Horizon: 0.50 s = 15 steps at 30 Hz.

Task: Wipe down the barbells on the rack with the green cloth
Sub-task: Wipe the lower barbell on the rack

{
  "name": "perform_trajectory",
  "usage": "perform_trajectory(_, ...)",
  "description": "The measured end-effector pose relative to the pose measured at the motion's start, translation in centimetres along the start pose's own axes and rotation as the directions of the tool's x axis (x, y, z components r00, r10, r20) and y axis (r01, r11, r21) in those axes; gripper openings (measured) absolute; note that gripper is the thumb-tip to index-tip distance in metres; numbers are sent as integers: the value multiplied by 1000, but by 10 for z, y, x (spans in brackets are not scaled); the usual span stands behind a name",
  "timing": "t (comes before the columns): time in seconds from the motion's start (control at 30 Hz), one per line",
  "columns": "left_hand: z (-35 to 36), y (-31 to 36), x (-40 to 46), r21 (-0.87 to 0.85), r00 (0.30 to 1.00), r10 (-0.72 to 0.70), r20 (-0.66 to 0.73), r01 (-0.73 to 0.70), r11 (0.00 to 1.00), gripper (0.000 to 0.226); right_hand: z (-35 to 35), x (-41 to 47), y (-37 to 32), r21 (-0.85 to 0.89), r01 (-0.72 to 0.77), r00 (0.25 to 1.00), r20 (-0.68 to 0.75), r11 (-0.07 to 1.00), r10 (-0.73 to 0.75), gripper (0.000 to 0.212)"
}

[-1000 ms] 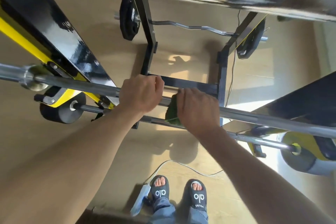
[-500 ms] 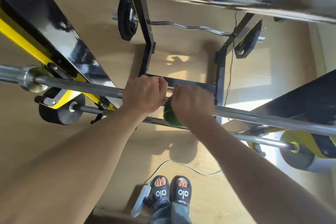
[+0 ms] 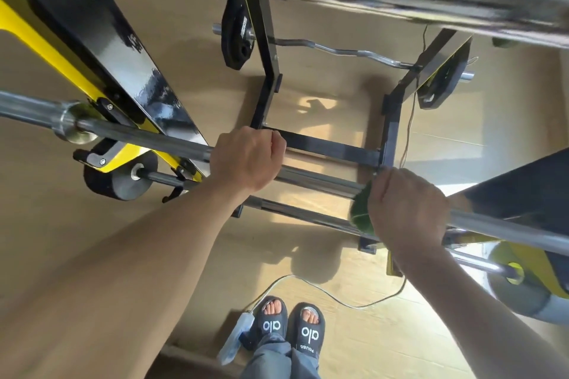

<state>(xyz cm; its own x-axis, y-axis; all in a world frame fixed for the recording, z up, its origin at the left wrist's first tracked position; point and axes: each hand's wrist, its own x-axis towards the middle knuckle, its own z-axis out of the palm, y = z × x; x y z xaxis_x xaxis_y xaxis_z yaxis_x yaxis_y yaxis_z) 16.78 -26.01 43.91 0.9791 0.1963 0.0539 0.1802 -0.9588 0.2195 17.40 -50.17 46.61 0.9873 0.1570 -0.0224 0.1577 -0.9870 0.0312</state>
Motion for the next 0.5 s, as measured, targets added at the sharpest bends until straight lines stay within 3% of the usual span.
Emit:
perform_trajectory(0.13,0,2,0,24,1000,-15,-2,15,1000,57,-6,15,-74,130,135,978,140,982,-153,21)
perform_trajectory(0.27,-2,3,3,65,998,-64,0,64,996,54,-11,21,-117,247,247,950,127,937,-284,31)
perform_trajectory(0.37,-2,1,2,54,999,-50,14,49,997,54,-7,19,-84,219,294,937,125,930,-325,18)
perform_trajectory(0.43,-1,-1,1,22,999,-32,26,31,999,54,0,16,-37,97,234,956,159,967,-247,8)
perform_trajectory(0.5,0,-1,0,3,1000,-15,21,15,1000,53,3,8,9,-34,172,971,172,984,-164,13)
